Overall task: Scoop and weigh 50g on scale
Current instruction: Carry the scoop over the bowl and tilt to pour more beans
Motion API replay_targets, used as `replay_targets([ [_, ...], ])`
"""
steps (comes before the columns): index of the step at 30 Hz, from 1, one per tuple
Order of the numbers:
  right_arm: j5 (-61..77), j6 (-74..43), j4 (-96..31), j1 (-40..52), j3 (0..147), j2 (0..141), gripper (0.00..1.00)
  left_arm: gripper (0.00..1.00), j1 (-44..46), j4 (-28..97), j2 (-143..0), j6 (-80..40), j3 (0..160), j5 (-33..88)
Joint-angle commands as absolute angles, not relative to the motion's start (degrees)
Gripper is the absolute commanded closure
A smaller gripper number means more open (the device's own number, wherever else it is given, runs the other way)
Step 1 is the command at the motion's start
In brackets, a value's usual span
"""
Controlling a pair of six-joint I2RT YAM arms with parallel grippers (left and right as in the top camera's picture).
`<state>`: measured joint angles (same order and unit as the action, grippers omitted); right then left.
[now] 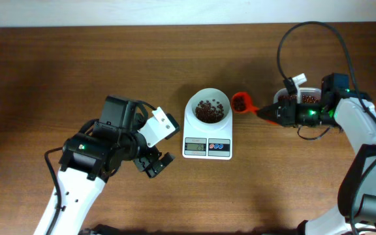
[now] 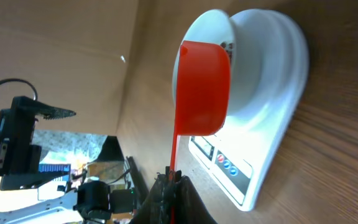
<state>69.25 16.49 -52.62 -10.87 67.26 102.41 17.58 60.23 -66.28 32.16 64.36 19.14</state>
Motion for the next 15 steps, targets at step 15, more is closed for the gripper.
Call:
replay_targets([
  [15,71.31,17.10,-42.15,-2.92,66.98,102.28,0.96,0.01,17.30,60.12,-66.22,33.28,65.36,19.94],
])
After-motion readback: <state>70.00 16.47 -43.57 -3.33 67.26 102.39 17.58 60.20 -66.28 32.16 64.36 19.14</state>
